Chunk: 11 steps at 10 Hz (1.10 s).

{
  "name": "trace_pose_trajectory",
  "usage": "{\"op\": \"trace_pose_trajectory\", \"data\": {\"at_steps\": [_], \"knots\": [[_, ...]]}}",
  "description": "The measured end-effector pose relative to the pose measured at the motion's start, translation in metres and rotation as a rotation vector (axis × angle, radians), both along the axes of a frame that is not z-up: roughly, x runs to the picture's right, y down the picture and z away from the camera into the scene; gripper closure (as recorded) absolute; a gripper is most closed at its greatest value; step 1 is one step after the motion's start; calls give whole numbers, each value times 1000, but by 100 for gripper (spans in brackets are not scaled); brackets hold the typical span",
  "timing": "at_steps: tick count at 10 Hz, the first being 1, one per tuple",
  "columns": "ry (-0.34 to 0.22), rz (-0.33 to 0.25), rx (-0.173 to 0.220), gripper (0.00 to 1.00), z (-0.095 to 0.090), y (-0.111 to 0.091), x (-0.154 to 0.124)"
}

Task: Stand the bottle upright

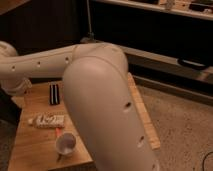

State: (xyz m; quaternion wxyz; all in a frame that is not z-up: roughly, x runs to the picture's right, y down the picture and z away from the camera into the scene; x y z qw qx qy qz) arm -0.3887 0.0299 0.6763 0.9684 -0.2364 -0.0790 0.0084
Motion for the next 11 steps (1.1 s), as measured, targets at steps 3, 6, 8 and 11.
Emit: {"op": "trace_pose_trajectory", "data": {"at_steps": [3, 6, 8, 11], "knots": [[-3, -20, -76, 35, 27, 17, -11], [-71, 6, -148, 35, 50, 15, -6], [-110, 18, -173, 35, 58, 13, -6], [-149, 20, -196, 35, 70, 19, -10]]}}
